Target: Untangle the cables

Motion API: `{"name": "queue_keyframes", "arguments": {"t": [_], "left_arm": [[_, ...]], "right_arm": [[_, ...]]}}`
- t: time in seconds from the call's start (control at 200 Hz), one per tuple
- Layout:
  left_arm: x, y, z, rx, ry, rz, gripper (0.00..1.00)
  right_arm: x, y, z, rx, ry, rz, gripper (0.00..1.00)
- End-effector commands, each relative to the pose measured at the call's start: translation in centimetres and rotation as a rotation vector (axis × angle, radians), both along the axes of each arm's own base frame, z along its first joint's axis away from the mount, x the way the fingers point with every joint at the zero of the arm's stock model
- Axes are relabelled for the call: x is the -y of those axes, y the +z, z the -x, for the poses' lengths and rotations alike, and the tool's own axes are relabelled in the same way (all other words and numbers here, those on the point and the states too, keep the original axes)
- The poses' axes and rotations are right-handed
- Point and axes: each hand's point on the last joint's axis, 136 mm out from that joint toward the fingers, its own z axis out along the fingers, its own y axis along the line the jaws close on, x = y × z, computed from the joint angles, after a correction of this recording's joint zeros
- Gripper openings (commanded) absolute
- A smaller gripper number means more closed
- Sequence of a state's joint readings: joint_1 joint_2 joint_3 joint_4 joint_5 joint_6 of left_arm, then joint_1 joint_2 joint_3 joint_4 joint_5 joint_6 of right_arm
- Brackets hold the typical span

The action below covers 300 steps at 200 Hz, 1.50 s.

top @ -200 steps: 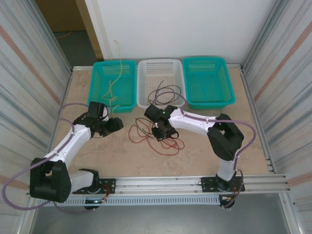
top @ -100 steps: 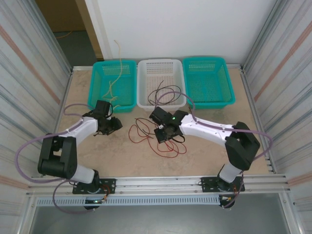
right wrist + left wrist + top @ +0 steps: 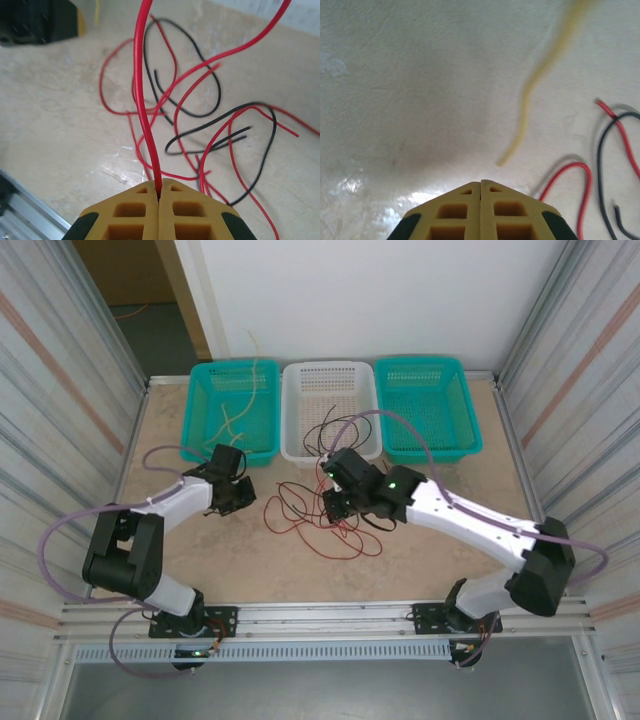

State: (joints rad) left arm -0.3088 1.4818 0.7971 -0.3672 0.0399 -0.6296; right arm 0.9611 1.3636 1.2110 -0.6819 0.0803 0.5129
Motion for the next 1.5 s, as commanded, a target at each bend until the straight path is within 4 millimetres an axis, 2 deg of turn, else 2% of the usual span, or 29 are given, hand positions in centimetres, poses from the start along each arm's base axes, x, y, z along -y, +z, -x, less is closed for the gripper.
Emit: {"name": "queue_keyframes", "arguments": {"t": [0.0,0.15,0.371,0.496,0.581,0.661,0.817,0.857,0.872,0.962,1.077,1.157,1.257,1.453,1.498], "left_arm": [[0.1,3.6,0.0,0.091,-0.014,-0.054,0.00],[0.0,8.5,0.0,0.198,-0.039,-0.072,0.00],[0.4,16.8,-3.0,0.357,-0.123,-0.090,0.00],[1.0,19.6,-4.7,0.394,-0.155,-0.079,0.00],[1.7,20.4,-5.4,0.401,-0.177,-0.059,0.00],[2.6,20.4,-5.7,0.396,-0.198,-0.046,0.00],[4.5,18.8,-5.0,0.357,-0.251,-0.018,0.00],[5.1,18.3,-4.7,0.348,-0.268,-0.007,0.01],[5.4,18.1,-4.6,0.346,-0.276,-0.002,0.01],[7.4,17.1,-3.6,0.332,-0.327,0.031,0.01],[10.3,15.7,-2.0,0.305,-0.405,0.077,0.05],[12.5,15.2,-0.7,0.301,-0.470,0.101,0.11],[14.6,14.7,0.9,0.301,-0.552,0.096,0.20],[15.9,13.2,2.2,0.248,-0.585,0.112,0.34],[16.1,12.8,2.4,0.234,-0.594,0.117,0.39]], "right_arm": [[0.9,4.9,-0.1,0.092,-0.031,-0.089,0.00],[2.4,8.4,0.1,0.157,-0.062,-0.149,0.00],[5.7,13.5,-1.1,0.235,-0.172,-0.224,0.00],[8.7,16.4,-3.0,0.267,-0.271,-0.253,0.00],[11.4,17.9,-5.1,0.265,-0.366,-0.272,0.00],[13.3,19.7,-6.8,0.271,-0.419,-0.293,0.00],[16.3,23.1,-9.9,0.317,-0.490,-0.299,0.00],[16.8,23.4,-10.7,0.319,-0.503,-0.302,0.00],[17.0,24.6,-10.8,0.344,-0.505,-0.320,0.00],[18.1,25.8,-12.2,0.373,-0.531,-0.321,0.00],[20.3,25.1,-15.2,0.333,-0.598,-0.322,0.00],[21.6,23.6,-17.2,0.282,-0.630,-0.328,0.00],[22.2,21.1,-19.4,0.225,-0.647,-0.305,0.00],[23.4,15.6,-22.5,0.125,-0.677,-0.215,0.00],[23.7,13.7,-22.8,0.081,-0.686,-0.175,0.13]]}}
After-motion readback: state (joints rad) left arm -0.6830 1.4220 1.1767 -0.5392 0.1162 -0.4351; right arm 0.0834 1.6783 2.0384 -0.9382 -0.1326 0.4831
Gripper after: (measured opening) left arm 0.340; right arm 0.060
